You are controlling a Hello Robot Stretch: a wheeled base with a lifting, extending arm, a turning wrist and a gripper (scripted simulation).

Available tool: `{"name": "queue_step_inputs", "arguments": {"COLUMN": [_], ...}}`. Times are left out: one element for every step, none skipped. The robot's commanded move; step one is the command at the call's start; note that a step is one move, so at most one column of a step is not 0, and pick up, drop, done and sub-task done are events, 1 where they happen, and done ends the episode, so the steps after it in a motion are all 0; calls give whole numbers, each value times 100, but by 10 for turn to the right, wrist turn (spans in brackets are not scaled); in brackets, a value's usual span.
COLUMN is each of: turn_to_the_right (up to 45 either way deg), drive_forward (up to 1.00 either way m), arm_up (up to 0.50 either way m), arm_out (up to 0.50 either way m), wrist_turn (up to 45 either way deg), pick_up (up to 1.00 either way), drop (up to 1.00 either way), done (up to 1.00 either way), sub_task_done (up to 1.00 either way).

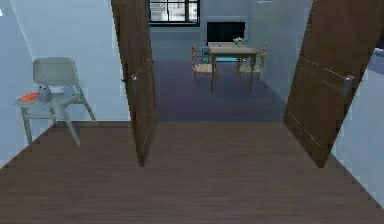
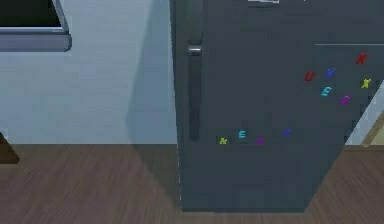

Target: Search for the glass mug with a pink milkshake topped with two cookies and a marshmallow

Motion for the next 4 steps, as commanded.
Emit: {"name": "queue_step_inputs", "arguments": {"turn_to_the_right": [-420,0,-30,0], "drive_forward": [0,100,0,60], "arm_up": [0,0,0,0], "arm_out": [0,0,0,0], "wrist_turn": [0,0,0,0], "pick_up": [0,0,0,0], "drop": [0,0,0,0], "done": [0,0,0,0], "sub_task_done": [0,0,0,0]}}
